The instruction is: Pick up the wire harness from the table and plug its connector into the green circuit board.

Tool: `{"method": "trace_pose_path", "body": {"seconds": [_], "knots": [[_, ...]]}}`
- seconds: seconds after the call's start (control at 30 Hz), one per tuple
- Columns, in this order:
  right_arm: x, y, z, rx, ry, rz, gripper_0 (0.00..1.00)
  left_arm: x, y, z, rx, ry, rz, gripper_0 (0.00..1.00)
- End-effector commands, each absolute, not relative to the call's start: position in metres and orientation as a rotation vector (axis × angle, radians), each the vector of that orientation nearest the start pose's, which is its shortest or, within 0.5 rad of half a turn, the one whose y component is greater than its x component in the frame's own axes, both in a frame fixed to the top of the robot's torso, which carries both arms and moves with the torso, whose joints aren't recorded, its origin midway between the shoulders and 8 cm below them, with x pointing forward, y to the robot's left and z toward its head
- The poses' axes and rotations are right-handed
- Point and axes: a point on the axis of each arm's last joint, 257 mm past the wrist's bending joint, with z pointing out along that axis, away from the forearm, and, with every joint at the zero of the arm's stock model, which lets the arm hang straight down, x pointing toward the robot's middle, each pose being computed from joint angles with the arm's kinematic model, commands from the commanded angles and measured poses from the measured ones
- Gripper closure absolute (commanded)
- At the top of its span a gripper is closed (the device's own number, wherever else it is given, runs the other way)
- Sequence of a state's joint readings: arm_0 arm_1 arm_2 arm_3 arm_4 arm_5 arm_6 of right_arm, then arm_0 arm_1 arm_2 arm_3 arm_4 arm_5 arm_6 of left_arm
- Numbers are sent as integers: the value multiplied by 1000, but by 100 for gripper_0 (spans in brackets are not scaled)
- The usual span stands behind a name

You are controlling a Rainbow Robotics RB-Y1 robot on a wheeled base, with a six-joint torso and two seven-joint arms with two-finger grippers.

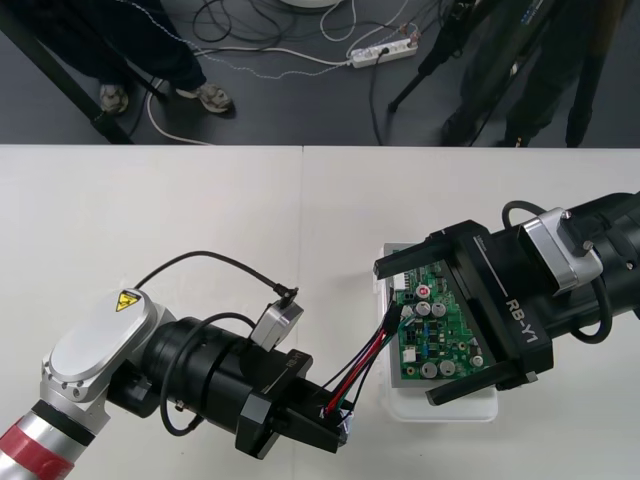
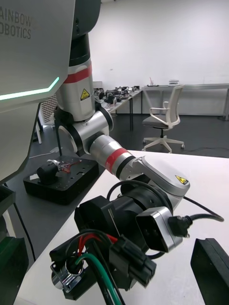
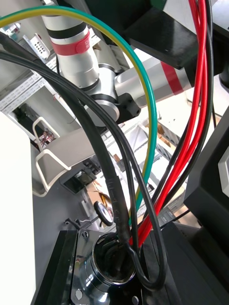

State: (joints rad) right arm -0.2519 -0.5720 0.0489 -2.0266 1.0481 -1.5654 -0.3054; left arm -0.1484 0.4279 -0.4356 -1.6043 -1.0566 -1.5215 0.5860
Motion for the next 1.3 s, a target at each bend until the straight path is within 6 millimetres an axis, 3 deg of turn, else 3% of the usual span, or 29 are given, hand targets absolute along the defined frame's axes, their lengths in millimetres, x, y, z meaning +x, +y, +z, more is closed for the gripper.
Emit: {"method": "trace_pose_path", "body": {"seconds": [0.03,0.67,1.03,1.3], "knots": [[234,-40,-55,-1744,816,1122,0,169,-26,-172,1220,1446,-2123,100],[239,-45,-65,-1794,831,1114,0,160,-28,-155,1203,1386,-2197,100],[227,-42,-49,-1750,770,1200,0,159,-29,-152,1203,1383,-2202,100],[226,-42,-49,-1749,767,1201,0,159,-28,-151,1200,1381,-2208,100]]}}
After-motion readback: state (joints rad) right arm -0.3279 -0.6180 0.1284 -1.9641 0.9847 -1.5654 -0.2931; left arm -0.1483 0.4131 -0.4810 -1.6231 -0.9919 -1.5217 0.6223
